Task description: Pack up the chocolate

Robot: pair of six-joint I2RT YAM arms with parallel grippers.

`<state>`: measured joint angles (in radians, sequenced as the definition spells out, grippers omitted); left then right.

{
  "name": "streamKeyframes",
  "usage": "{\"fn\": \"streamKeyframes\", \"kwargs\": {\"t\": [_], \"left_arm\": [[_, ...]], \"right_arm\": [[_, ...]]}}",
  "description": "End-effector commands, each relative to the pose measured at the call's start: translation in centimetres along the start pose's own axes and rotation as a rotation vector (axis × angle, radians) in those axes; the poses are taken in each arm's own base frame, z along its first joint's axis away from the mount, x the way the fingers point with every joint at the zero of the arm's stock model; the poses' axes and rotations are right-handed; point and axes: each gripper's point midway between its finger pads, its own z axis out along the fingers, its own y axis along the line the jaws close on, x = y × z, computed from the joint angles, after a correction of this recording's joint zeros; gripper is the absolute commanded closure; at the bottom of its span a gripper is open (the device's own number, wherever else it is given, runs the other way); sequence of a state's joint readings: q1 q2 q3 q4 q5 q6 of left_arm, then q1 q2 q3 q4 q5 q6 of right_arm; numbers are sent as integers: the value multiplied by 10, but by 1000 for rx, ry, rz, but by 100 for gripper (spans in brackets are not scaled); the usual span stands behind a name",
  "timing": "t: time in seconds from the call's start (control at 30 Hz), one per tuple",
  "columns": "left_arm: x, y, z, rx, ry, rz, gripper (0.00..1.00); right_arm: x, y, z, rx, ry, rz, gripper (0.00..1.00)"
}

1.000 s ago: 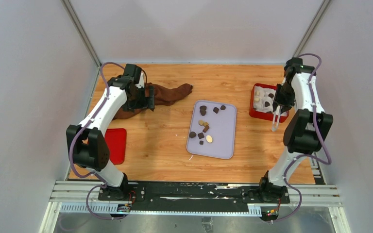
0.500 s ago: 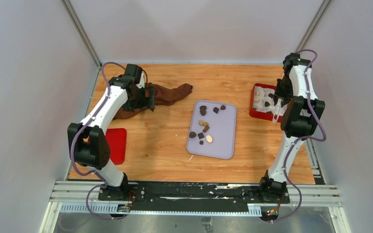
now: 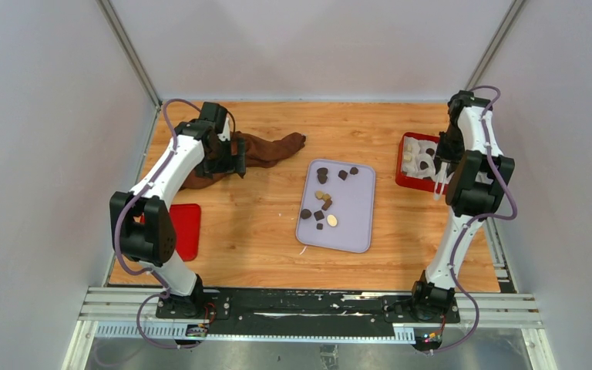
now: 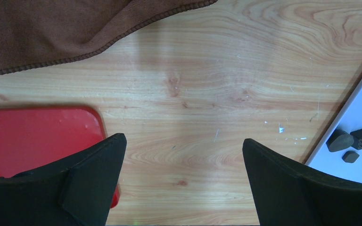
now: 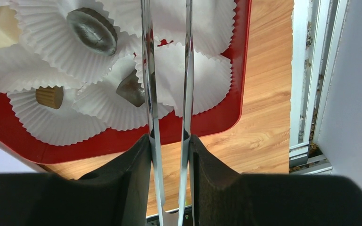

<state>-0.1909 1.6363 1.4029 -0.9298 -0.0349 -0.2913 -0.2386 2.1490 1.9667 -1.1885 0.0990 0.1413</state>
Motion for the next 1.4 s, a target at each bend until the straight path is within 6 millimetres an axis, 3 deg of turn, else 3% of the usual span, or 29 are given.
{"fn": "streamKeyframes", "kwargs": {"t": [0.0, 0.67, 0.87, 1.37], "left_arm": [[-10, 1, -2, -11, -19, 0, 0], [-11, 6, -2, -36, -25, -6, 0], [-9, 6, -2, -36, -25, -8, 0], [-8, 5, -4, -27, -26, -2, 0]], "right_arm": [[6, -14, 10, 29, 45, 10, 84], [0, -8, 20, 1, 41, 13, 80], [1, -5, 20, -17, 45, 7, 70], [-1, -4, 21, -20, 37, 9, 62]]}}
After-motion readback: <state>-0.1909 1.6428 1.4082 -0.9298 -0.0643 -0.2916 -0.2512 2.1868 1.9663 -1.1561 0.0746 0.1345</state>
